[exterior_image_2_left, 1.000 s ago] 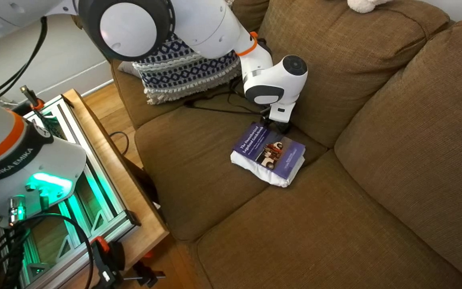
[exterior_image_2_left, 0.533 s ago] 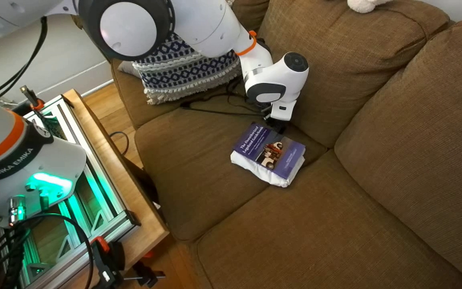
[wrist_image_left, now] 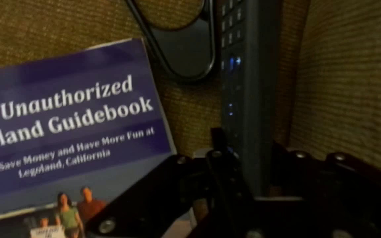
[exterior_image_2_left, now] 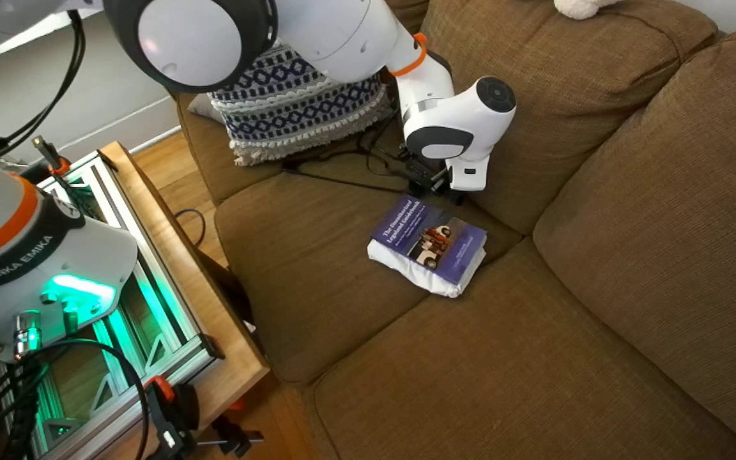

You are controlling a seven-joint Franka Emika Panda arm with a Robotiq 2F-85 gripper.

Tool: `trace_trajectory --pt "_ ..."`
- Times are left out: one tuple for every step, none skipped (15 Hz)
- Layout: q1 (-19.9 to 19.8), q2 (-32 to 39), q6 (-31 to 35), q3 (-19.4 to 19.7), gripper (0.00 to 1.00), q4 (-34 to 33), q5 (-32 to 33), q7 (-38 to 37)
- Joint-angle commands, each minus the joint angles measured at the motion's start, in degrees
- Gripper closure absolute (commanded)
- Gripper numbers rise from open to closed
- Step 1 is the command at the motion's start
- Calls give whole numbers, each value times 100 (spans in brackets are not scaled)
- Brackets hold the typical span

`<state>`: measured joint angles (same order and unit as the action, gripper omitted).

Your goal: Put the black remote on the purple book

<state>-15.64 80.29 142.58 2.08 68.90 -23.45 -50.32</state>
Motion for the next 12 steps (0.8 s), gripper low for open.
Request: trace_trajectory --pt "-683 -1100 369 -308 94 1279 -189 1216" --pt "-830 -1361 321 -322 94 1545 -156 1555" --pt "-987 -1626 161 -349 94 1795 -87 1950" --pt "-1090 -1879 -11 -333 94 2050 3 2324" --pt "-1120 -2082 -125 -327 94 2319 77 2603" --pt "-909 -2185 -314 -61 94 2457 -59 2861" --pt "-873 -2300 -518 -2 94 2588 -7 3051" --pt "-791 -2371 -733 79 94 2677 51 3188" --pt "-671 -2363 -909 157 94 2717 134 3271" --pt "-546 -2364 -1054 229 94 2751 206 3294" --pt "-348 -2307 -780 326 94 2816 148 3078" --pt "-130 -2269 -118 432 94 2952 -11 2774"
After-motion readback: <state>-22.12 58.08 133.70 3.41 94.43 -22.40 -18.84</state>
